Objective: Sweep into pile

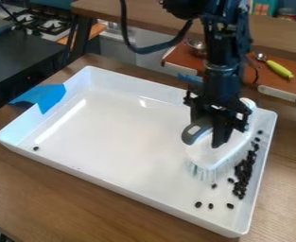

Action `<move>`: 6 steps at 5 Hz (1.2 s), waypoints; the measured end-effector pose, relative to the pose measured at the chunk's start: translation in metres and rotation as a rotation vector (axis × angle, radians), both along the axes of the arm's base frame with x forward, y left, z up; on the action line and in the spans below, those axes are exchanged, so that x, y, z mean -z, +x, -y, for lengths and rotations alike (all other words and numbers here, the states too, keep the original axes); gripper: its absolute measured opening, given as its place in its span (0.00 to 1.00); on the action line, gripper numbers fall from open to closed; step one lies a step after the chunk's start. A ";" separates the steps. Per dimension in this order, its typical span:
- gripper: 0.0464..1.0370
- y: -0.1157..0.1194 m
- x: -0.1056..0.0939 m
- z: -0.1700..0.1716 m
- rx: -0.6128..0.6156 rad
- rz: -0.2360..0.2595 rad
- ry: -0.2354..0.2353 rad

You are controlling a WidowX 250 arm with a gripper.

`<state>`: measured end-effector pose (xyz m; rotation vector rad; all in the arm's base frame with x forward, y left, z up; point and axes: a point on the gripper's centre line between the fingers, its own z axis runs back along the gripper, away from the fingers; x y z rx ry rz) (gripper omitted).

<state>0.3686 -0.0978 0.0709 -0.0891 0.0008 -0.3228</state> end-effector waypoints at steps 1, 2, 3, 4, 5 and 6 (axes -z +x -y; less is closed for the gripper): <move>0.45 0.001 -0.023 -0.027 -0.086 0.057 -0.001; 0.45 -0.006 -0.052 -0.054 -0.135 0.133 0.035; 0.45 -0.022 -0.057 -0.083 -0.154 0.173 0.135; 0.45 -0.032 -0.042 -0.134 -0.188 0.176 0.202; 0.45 -0.038 -0.028 -0.171 -0.158 0.197 0.241; 0.45 -0.045 -0.027 -0.206 -0.165 0.210 0.254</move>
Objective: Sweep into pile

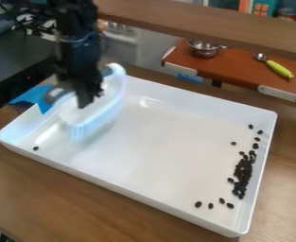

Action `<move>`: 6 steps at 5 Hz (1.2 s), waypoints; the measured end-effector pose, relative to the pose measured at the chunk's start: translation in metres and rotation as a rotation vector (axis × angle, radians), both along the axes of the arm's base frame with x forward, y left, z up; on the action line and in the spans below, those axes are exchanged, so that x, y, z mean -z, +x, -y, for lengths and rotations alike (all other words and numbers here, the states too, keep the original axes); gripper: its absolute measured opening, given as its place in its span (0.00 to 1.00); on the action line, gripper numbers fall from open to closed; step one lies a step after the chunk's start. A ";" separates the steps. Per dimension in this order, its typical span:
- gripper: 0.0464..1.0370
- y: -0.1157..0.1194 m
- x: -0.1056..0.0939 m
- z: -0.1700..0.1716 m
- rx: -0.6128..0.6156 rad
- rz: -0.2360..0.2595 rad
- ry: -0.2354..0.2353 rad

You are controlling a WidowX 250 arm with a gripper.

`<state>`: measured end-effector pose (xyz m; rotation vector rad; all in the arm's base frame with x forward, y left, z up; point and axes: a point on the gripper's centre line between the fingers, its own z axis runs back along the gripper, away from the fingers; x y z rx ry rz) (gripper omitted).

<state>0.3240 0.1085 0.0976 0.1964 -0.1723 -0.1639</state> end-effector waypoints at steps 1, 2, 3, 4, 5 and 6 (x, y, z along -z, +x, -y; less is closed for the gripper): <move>0.45 -0.006 0.001 -0.015 0.035 -0.014 -0.006; 0.45 -0.017 0.004 -0.029 0.065 -0.046 0.001; 0.45 -0.027 0.014 -0.027 0.074 -0.081 -0.008; 0.45 -0.033 0.020 -0.023 0.037 -0.090 -0.012; 0.45 -0.038 0.024 -0.006 0.007 -0.077 -0.022; 0.45 -0.038 0.026 0.007 -0.001 -0.061 -0.001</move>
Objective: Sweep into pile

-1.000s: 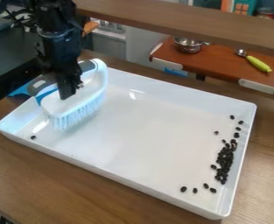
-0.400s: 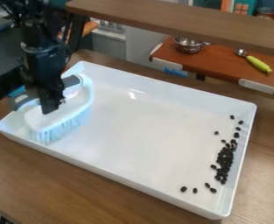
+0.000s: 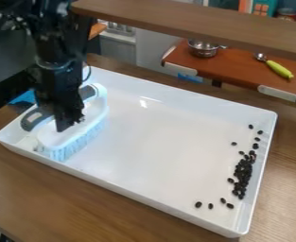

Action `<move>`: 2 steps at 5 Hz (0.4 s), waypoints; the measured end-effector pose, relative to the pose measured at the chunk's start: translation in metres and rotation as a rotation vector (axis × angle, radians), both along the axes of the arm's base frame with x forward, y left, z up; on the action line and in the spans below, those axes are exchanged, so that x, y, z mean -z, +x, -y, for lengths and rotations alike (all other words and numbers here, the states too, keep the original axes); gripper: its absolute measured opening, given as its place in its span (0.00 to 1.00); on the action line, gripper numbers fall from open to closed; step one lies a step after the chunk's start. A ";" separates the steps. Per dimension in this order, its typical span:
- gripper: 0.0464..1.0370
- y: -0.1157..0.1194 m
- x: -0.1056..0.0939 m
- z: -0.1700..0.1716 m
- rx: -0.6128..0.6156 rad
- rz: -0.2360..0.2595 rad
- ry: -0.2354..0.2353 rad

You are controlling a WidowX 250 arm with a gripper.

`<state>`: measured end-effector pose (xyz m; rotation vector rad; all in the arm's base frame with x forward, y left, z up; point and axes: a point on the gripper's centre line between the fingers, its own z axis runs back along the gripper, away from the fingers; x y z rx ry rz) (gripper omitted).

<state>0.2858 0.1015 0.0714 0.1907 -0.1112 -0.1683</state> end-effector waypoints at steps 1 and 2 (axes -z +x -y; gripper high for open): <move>0.45 0.000 0.005 0.021 -0.008 0.007 0.015; 0.45 0.002 0.007 0.041 -0.024 0.001 0.005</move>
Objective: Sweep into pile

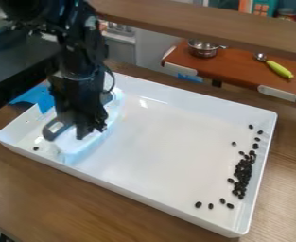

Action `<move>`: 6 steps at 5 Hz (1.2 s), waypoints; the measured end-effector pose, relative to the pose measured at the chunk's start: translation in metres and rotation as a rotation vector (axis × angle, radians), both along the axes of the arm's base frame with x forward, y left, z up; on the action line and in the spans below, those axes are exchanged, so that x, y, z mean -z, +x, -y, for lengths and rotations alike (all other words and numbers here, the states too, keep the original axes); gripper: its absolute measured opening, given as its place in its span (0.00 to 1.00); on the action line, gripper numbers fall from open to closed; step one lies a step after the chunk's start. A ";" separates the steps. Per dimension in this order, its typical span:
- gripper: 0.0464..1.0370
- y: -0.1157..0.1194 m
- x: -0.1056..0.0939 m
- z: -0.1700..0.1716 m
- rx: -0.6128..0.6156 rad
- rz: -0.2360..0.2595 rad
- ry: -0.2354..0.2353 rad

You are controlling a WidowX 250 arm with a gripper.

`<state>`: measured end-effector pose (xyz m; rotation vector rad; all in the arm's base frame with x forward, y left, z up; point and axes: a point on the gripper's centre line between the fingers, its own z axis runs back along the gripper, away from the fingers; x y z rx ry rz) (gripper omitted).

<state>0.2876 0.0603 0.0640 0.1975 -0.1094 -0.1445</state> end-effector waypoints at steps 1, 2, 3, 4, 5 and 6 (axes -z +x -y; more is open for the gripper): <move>0.45 -0.002 -0.001 0.022 0.007 -0.044 -0.040; 0.45 -0.010 -0.006 0.039 -0.002 -0.102 -0.104; 0.45 -0.013 -0.006 0.050 0.016 -0.124 -0.123; 0.45 -0.014 -0.008 0.057 0.015 -0.123 -0.159; 0.45 -0.012 -0.008 0.066 0.021 -0.111 -0.164; 0.45 -0.010 -0.005 0.078 0.014 -0.081 -0.168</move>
